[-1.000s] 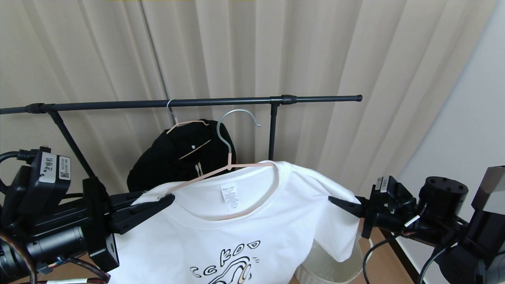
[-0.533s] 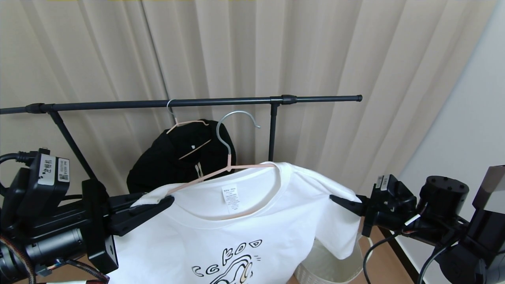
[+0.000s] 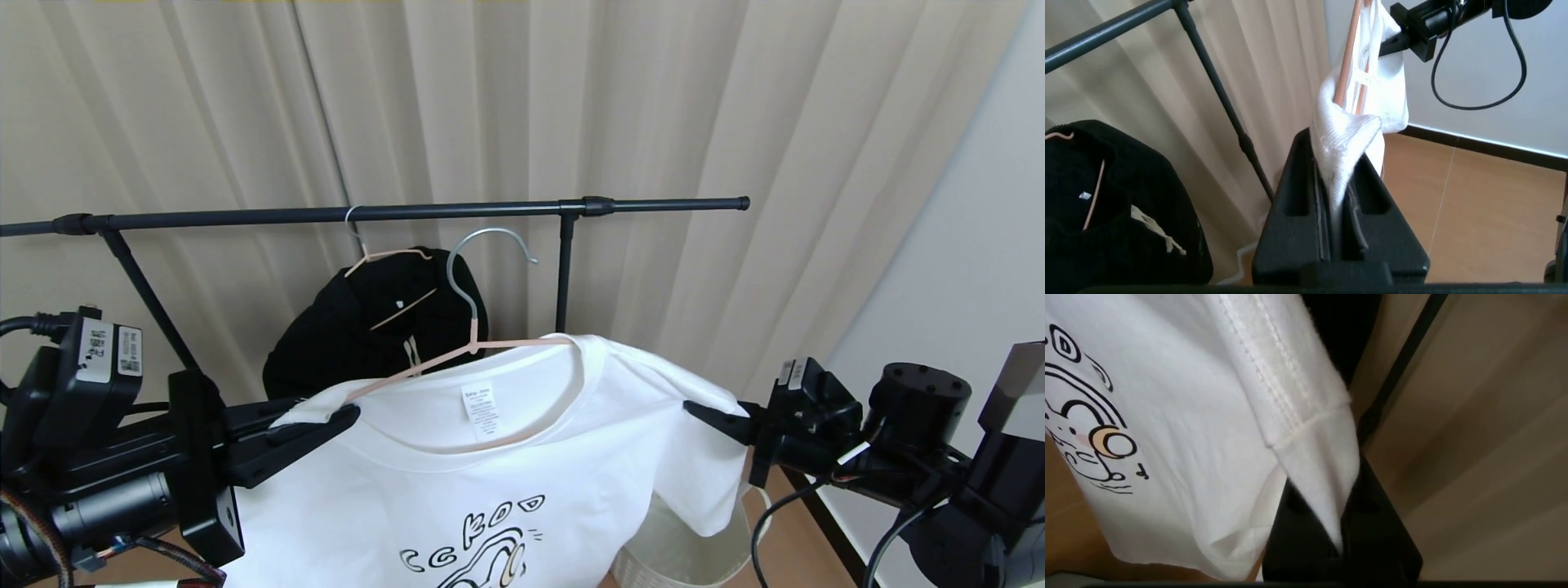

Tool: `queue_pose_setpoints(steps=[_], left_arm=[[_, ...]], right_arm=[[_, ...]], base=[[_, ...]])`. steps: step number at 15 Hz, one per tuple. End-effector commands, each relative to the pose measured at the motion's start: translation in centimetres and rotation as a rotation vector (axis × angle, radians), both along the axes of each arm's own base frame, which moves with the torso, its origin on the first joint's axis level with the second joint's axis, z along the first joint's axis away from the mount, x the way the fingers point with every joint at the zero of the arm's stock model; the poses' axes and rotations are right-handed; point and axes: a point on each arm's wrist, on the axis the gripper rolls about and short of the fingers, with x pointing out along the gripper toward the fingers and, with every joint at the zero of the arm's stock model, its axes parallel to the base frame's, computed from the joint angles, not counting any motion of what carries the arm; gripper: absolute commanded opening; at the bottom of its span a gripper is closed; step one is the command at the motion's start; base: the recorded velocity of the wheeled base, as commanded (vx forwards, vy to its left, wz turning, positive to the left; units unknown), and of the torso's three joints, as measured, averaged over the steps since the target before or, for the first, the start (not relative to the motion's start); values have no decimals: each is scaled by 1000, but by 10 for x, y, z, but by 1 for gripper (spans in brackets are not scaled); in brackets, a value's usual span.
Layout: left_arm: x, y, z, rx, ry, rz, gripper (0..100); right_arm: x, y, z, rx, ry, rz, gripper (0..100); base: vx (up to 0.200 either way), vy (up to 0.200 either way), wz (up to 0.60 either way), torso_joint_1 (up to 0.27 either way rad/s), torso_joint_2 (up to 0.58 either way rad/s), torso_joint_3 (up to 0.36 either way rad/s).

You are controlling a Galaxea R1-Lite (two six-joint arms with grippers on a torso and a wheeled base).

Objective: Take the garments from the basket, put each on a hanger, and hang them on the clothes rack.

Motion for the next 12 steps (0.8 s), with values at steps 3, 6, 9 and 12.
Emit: queue_pose_setpoints(steps=[3,6,9,12], left_arm=[[1,0,-1,1,4,-1,0],[1,0,-1,2,6,2,0],[1,0,-2,-8,24,5,0],[2,6,-5,-10,44,41,0]], right_arm=[[-1,0,0,0,-2,2,0],[-2,2,0,-1,-1,7,100],[-7,3,8,2,-24,13,100],[-15,7,20,7,-56,30,100]], base=[[0,0,0,0,0,0],[0,0,0,0,0,0],[0,0,0,0,0,0],[0,0,0,0,0,0]])
